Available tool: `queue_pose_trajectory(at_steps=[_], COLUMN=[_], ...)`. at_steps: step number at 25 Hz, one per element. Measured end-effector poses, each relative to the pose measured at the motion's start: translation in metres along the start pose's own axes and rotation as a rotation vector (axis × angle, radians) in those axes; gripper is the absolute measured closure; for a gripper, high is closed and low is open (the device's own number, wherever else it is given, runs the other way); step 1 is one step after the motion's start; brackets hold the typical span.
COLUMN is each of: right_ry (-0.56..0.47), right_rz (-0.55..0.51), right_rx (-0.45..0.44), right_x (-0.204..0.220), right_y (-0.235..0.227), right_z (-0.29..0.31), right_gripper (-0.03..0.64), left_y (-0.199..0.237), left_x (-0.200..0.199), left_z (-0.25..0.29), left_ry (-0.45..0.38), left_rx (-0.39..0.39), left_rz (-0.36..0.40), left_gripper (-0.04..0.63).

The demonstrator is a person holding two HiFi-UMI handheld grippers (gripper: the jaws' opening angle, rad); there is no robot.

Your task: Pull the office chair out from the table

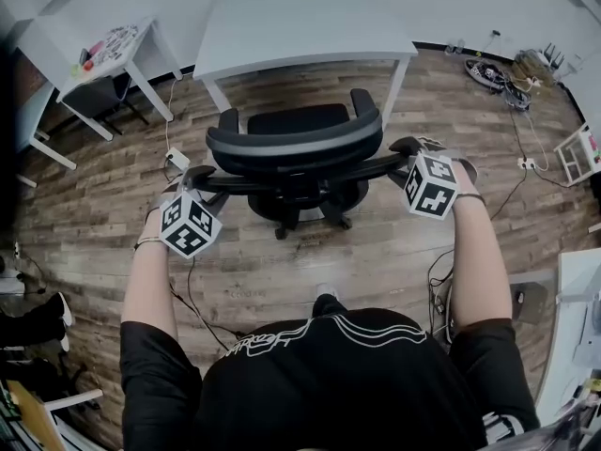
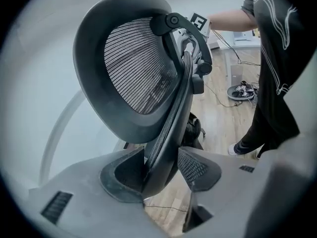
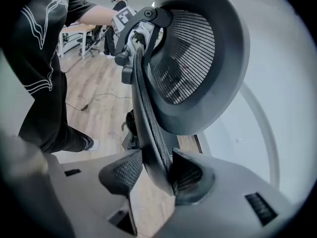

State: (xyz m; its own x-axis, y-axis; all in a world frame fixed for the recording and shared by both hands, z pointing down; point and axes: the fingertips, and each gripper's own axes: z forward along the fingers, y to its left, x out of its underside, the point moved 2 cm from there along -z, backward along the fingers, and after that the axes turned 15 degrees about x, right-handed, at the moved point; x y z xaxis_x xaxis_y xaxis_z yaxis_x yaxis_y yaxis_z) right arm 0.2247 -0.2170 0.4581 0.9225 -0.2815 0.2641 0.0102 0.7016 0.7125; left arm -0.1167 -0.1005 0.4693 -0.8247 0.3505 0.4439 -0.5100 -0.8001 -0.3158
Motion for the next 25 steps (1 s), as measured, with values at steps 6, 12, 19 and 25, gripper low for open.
queue_pose_trajectory(at_steps=[6, 12, 19, 25], right_ry=[0.003, 0.016, 0.015, 0.015], right_rz=[0.021, 0.023, 0.044, 0.077], right_rx=[0.016, 0.040, 0.073, 0.114], right_x=[-0.005, -0.001, 0.000, -0.002], right_y=[0.007, 0.051, 0.074, 0.077], right_z=[-0.026, -0.049, -0.068, -0.074], right_gripper=[0.410, 0.408, 0.405, 0.392], left_y=[-0.010, -0.055, -0.082, -0.086], left_x=[-0.002, 0.009, 0.012, 0.010], left_z=[-0.018, -0.021, -0.028, -0.033], left_ry=[-0.002, -0.023, -0.054, -0.072], left_rx=[0.021, -0.014, -0.048, -0.075], left_rz=[0.009, 0.023, 0.019, -0.016], left_gripper=[0.393, 0.387, 0.380, 0.364])
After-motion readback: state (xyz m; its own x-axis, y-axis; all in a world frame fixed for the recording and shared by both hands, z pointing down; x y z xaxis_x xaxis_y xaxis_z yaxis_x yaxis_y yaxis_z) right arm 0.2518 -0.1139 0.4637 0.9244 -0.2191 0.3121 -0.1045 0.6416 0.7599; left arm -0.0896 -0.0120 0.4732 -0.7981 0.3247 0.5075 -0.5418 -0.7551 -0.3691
